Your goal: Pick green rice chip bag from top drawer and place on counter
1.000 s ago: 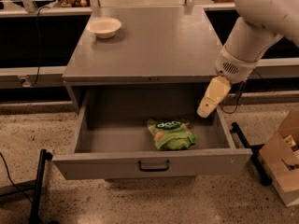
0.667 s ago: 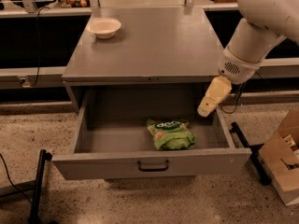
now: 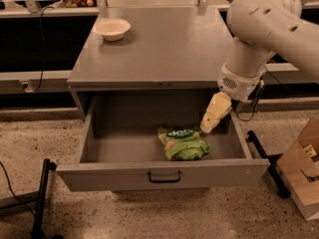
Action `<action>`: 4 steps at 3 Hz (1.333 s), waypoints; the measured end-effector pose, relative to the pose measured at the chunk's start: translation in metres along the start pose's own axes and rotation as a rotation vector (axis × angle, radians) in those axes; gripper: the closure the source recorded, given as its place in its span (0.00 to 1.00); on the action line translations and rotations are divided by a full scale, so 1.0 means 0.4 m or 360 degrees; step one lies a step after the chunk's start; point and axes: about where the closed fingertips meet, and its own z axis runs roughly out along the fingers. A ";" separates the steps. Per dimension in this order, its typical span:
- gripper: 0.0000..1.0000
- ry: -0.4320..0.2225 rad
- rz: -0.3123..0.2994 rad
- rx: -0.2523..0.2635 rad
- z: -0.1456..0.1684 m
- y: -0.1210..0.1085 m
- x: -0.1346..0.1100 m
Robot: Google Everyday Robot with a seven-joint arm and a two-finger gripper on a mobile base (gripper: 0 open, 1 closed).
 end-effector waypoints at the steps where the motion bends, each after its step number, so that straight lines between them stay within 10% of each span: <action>1: 0.00 0.0232 0.0114 0.0078 0.101 0.030 -0.017; 3: 0.00 0.0366 0.0398 0.0212 0.178 0.062 -0.020; 4: 0.00 0.0386 0.0427 0.0104 0.189 0.068 -0.037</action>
Offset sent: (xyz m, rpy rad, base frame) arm -0.0224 0.0464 -0.0942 -0.3860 0.0972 -0.5605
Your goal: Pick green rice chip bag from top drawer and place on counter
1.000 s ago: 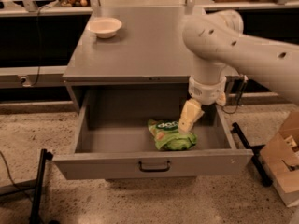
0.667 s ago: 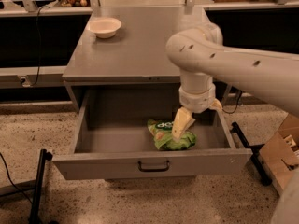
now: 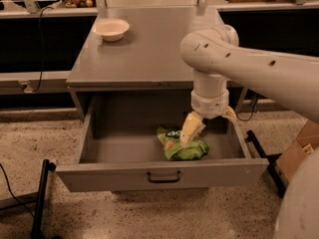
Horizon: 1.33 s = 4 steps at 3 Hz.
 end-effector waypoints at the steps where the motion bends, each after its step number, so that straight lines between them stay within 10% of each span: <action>1: 0.00 0.0069 0.0131 -0.0174 0.017 0.009 -0.016; 4: 0.00 0.0102 0.0490 -0.0268 0.132 0.080 -0.052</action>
Offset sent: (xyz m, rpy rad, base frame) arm -0.0007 0.0233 -0.0273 0.0020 0.1332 -0.3778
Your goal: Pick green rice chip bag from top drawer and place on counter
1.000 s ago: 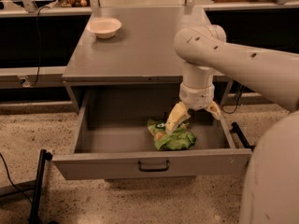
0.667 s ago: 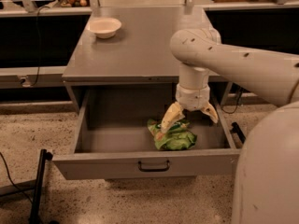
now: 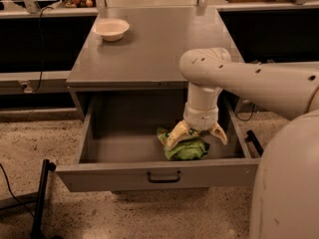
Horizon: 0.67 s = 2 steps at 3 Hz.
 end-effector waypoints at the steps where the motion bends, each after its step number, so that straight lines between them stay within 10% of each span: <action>1: 0.18 0.0033 -0.0056 -0.0043 0.037 0.019 -0.009; 2: 0.42 0.0079 -0.0205 -0.0105 0.051 0.048 -0.015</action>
Offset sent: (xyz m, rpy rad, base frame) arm -0.0032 0.0323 -0.0210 0.1637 0.0972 0.2301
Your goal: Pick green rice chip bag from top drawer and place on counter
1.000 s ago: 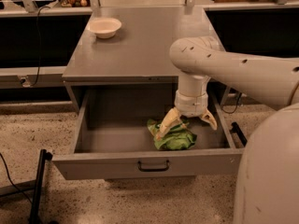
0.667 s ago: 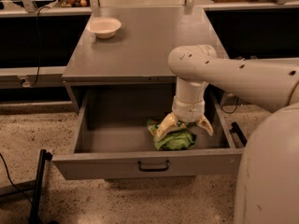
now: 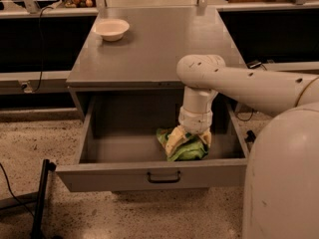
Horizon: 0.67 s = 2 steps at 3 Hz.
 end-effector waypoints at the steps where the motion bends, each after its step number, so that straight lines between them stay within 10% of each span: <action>1: 0.66 0.0040 -0.0284 -0.0032 -0.040 0.053 -0.002; 2: 0.87 0.0034 -0.0505 -0.0024 -0.111 0.080 0.003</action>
Offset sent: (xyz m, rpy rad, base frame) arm 0.0083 0.0352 0.0928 0.1585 0.0015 0.4770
